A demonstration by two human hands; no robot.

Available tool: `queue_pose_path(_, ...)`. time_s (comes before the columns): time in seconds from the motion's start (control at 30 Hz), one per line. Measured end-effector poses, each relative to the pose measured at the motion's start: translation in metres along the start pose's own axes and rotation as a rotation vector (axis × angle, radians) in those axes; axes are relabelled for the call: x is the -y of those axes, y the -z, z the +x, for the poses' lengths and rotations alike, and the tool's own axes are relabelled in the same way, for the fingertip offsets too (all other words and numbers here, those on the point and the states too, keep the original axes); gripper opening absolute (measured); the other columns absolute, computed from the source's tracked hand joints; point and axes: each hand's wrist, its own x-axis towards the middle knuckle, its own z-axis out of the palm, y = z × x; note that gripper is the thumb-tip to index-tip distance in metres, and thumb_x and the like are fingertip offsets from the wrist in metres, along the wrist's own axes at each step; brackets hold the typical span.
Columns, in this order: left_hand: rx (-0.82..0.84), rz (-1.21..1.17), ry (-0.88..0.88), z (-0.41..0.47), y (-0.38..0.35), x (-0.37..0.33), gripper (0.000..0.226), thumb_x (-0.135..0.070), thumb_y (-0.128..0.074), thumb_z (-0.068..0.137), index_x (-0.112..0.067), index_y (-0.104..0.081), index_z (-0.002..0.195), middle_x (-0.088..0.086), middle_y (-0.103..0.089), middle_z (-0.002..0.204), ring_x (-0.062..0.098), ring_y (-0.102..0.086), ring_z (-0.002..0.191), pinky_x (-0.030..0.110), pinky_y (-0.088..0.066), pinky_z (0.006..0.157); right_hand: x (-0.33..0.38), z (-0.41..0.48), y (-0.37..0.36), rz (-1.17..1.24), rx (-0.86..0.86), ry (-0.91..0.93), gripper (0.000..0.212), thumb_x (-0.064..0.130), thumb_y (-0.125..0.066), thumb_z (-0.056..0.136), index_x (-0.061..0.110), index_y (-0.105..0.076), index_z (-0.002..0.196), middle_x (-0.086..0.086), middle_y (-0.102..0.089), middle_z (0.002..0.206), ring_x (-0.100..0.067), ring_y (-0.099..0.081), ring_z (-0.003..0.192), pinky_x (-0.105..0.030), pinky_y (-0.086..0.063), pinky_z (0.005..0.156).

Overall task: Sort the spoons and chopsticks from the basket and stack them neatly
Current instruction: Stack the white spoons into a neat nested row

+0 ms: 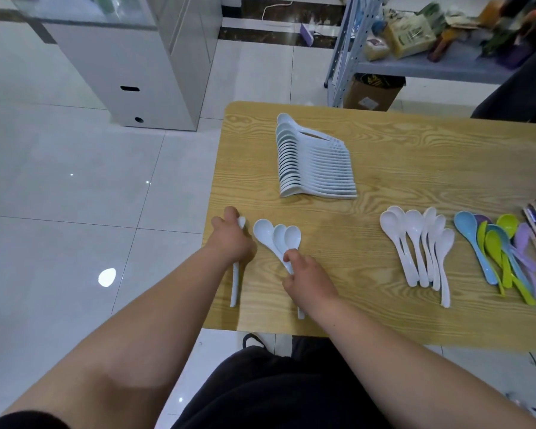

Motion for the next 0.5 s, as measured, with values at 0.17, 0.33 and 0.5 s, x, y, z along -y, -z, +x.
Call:
queue_pose_path(0.17, 0.258, -0.825, 0.227, -0.026, 0.008, 0.007, 0.075, 0.012, -0.041, 0.088, -0.038, -0.043, 0.143, 0.014, -0.057, 0.107, 0.028, -0.059, 0.086, 0.056, -0.06, 0.08, -0.008, -0.015, 0.014, 0.164, -0.025, 0.013, 0.035, 0.019, -0.054, 0.092, 0.025, -0.054, 0.126, 0.01, -0.055, 0.112, -0.014, -0.052, 0.095, -0.029, -0.038, 0.073)
queue_pose_path(0.33, 0.43, -1.132, 0.206, -0.073, 0.014, -0.006, 0.067, 0.016, -0.035, 0.086, -0.025, -0.053, 0.135, 0.016, -0.052, 0.105, 0.023, -0.053, 0.079, 0.057, -0.058, 0.081, -0.004, -0.045, 0.042, 0.314, -0.05, 0.009, 0.026, 0.024, -0.06, 0.089, 0.037, -0.061, 0.111, 0.007, -0.065, 0.09, -0.017, -0.061, 0.076, -0.038, -0.051, 0.068)
queue_pose_path(0.5, 0.492, -1.297, 0.141, -0.105, 0.023, -0.03, 0.032, -0.007, -0.044, 0.1, -0.017, -0.056, 0.128, 0.017, -0.062, 0.11, 0.031, -0.065, 0.098, 0.054, -0.057, 0.084, 0.015, -0.09, 0.08, 0.441, -0.085, 0.113, 0.029, 0.017, -0.065, 0.09, 0.043, -0.066, 0.104, 0.014, -0.066, 0.078, -0.002, -0.054, 0.059, -0.017, -0.043, 0.056)
